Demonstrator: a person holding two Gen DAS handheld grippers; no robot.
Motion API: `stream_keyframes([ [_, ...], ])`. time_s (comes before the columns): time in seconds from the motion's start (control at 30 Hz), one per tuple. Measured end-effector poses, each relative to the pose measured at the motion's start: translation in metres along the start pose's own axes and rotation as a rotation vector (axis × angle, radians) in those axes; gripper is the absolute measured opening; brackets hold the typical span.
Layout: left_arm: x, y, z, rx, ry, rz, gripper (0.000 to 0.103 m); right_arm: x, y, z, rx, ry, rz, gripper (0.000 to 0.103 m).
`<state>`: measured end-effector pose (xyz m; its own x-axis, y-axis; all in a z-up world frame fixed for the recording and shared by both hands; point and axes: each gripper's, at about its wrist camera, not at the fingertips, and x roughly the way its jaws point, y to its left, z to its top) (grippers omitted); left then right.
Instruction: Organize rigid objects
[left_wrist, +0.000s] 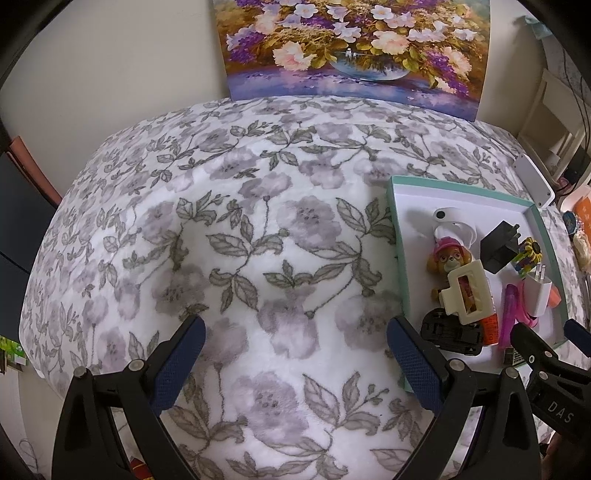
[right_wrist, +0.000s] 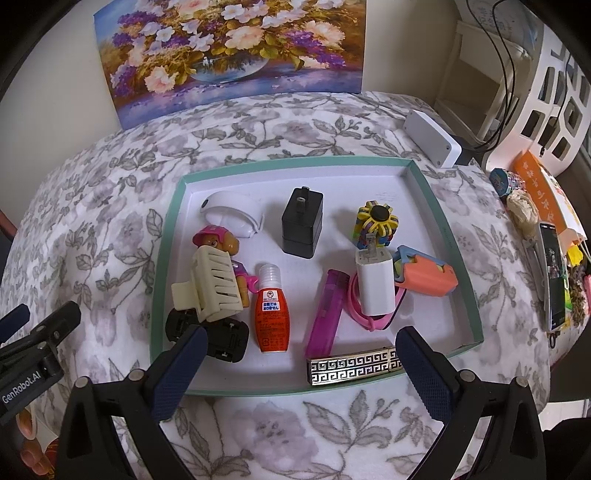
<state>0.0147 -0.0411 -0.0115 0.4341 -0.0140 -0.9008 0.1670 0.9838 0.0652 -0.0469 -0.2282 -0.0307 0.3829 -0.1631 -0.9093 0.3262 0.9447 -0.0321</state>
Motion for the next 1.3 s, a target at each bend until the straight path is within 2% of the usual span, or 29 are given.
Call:
stream_keyframes([
  [1.3,0.0026,0.0074,0.0002,-0.027,0.000,0.025,0.099,0.0024,-0.0020,0.0011,-0.002,0.010,0.000,0.103],
])
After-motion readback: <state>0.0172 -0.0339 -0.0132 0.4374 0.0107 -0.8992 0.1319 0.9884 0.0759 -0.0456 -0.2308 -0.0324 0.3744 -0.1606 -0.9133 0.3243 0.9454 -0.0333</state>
